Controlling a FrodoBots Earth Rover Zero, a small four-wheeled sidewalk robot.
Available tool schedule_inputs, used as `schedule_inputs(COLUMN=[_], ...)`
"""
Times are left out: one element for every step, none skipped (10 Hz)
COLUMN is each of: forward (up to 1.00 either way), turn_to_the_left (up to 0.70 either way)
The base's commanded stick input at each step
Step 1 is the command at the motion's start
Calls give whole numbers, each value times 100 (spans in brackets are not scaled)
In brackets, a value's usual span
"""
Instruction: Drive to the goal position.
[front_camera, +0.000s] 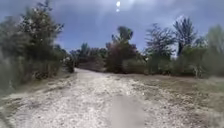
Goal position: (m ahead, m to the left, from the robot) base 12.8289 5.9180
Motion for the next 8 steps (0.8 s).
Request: schedule_inputs(forward=[70,70,70,70,70,70,70,70], turn_to_the_left=[0,0,0,0,0,0,0,0])
